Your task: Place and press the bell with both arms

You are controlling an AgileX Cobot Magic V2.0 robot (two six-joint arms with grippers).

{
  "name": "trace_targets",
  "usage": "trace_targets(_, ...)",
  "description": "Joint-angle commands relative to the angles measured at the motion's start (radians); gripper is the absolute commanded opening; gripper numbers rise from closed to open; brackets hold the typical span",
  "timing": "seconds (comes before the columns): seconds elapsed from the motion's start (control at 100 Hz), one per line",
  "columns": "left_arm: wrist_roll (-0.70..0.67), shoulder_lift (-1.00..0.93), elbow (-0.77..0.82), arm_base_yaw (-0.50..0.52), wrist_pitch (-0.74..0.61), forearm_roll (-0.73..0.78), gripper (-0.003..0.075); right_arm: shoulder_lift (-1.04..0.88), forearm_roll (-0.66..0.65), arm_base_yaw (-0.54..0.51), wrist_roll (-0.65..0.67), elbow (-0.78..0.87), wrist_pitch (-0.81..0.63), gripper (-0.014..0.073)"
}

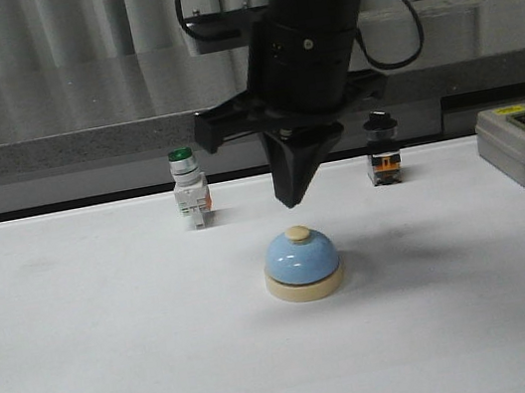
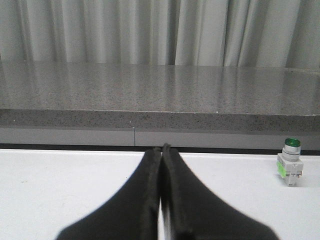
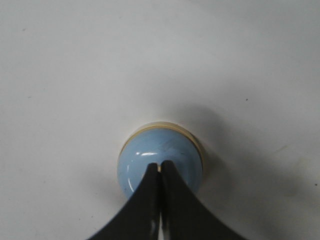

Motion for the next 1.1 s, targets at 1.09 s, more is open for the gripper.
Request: trace_targets(1.09, -0.006, -0.029, 0.041, 0.001, -0.077, -0.002, -0.002, -0.396, 0.01, -0.381, 0.002, 0.2, 0.03, -0.006)
